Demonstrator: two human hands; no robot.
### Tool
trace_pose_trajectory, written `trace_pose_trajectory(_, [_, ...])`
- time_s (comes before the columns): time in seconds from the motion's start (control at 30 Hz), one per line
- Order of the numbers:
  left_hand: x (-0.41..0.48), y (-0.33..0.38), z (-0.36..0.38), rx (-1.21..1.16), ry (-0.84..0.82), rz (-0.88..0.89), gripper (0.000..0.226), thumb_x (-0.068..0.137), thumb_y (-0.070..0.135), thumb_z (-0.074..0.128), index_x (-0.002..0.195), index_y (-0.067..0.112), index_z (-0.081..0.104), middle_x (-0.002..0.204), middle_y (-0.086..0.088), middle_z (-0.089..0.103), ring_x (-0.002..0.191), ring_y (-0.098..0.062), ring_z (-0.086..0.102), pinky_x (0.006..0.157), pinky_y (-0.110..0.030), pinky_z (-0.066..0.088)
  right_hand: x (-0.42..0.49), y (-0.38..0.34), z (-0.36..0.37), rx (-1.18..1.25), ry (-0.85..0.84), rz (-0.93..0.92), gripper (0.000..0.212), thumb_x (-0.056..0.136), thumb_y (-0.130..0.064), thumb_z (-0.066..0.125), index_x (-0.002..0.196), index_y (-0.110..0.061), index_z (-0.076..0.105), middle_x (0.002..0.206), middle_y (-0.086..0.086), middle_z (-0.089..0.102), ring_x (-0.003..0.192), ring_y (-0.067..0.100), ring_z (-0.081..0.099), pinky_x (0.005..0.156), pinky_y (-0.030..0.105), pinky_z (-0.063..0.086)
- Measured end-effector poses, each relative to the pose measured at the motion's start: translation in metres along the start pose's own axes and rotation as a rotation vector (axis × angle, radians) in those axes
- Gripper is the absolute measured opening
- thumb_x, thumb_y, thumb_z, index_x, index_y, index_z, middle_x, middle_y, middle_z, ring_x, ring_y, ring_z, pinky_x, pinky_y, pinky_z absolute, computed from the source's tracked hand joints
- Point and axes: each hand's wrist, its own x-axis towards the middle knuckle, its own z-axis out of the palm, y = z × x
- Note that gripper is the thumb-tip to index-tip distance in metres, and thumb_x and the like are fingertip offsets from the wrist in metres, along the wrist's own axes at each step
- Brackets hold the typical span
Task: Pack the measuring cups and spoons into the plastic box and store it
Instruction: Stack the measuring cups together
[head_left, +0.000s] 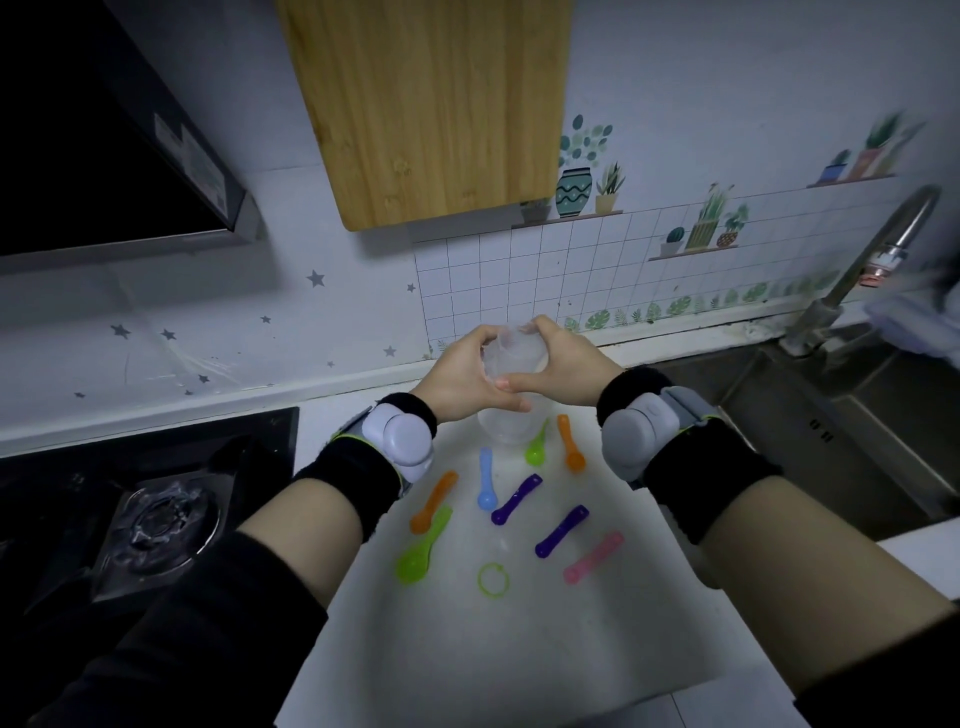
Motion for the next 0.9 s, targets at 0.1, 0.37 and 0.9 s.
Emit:
trace_pose_trajectory(0.1, [-0.004, 0.003, 0.01, 0.038, -0.045, 0.019, 0.085, 0.055, 0.022, 0.09, 0.127, 0.019, 0.045, 0.12, 0.007, 0.052, 0.108, -0.009, 0.051, 0.084, -0.012, 0.04, -0.009, 0.008, -0.005, 0.059, -0.029, 0.059, 0.108, 0.065, -0.053, 0.077, 0.148, -0.019, 0.016, 0.146, 0.008, 0.04, 0.133, 0.024, 0.041, 0.096, 0.026, 0.034])
trace_pose_trajectory(0.37, [-0.012, 0.015, 0.049, 0.033, -0.167, -0.005, 0.08, 0.064, 0.024, 0.086, 0.13, 0.017, 0.041, 0.127, -0.002, 0.05, 0.116, -0.017, 0.049, 0.097, -0.03, 0.043, -0.054, 0.042, -0.023, -0.036, -0.116, 0.228, 0.101, 0.06, -0.042, 0.085, 0.141, -0.015, 0.03, 0.126, 0.004, 0.052, 0.104, 0.02, 0.056, 0.084, 0.033, 0.052])
trace_pose_trajectory(0.9, [-0.032, 0.035, 0.173, 0.206, -0.591, 0.063, 0.063, 0.068, 0.016, 0.082, 0.118, 0.023, 0.045, 0.104, 0.01, 0.048, 0.094, -0.009, 0.048, 0.072, -0.014, 0.037, -0.168, 0.135, -0.005, -0.108, -0.069, 0.502, 0.089, 0.058, -0.035, 0.087, 0.125, -0.018, 0.03, 0.093, -0.006, 0.053, 0.082, 0.014, 0.048, 0.051, 0.022, 0.036])
